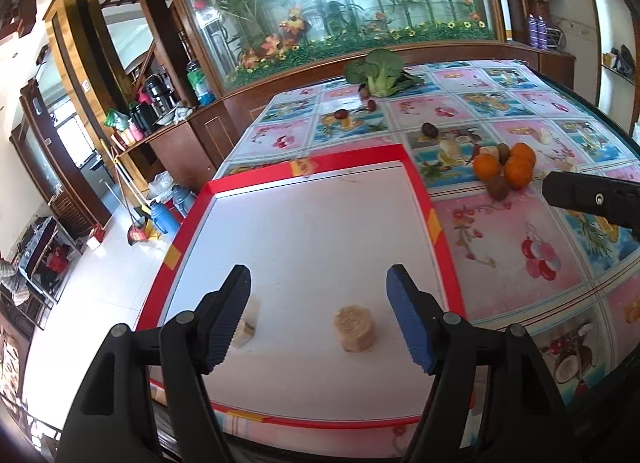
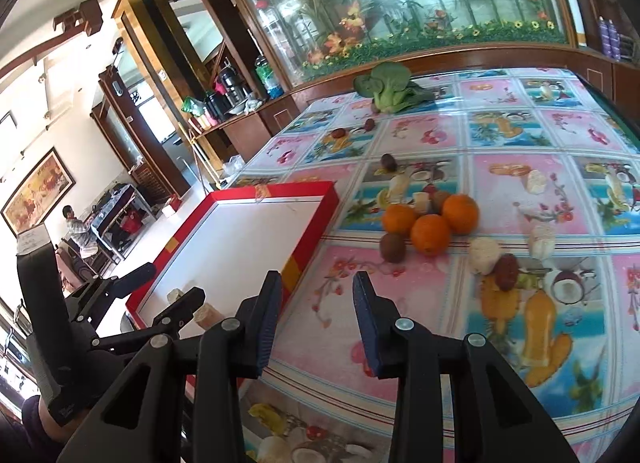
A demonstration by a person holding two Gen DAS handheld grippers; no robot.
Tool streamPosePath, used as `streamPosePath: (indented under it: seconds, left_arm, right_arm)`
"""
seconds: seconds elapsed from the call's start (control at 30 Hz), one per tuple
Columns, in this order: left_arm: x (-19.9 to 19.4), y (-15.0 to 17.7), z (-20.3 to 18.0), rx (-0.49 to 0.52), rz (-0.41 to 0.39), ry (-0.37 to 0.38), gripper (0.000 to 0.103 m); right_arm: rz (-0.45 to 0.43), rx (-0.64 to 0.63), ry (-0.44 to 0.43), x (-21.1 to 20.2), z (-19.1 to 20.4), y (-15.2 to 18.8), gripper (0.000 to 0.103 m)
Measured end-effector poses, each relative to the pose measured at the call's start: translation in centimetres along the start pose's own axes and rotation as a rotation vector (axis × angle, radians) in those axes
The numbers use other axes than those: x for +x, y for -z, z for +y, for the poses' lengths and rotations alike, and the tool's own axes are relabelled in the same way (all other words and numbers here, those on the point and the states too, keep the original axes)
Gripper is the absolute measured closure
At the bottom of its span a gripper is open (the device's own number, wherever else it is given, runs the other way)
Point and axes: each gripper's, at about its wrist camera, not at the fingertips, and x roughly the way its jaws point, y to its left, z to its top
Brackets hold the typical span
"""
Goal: Organize fruits
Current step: 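Move both open tools back to the fruit pile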
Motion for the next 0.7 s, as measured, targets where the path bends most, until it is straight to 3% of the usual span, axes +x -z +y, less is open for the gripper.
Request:
streamPosePath:
  seconds: [0.17,0.47,0.63,0.7]
  left_arm:
    - [-0.5,-0.4,-2.0,0.031,-0.001,0.050,0.031]
    - [-0.1,-0.9,-7.3,0.074,0.081,0.299,0.031]
    - [0.2,-1.2,-9.6,0.099,0.116,0.351,0.031]
    - [0.3,-1.5,-10.3,0.114,0.122,0.365,0.031]
  right_arm:
    - [-0.013,-0.002,0.057,-1.4,-2.3,0.2,0.067]
    - [0.061,0.021,0.275,-3.3,-8.5,1.0,0.067]
    - [0.093,0.027,0.356,-3.3,-10.2,0.9,0.067]
    - [0.098,0.043,0.350,-3.2,-10.8,0.7,0.067]
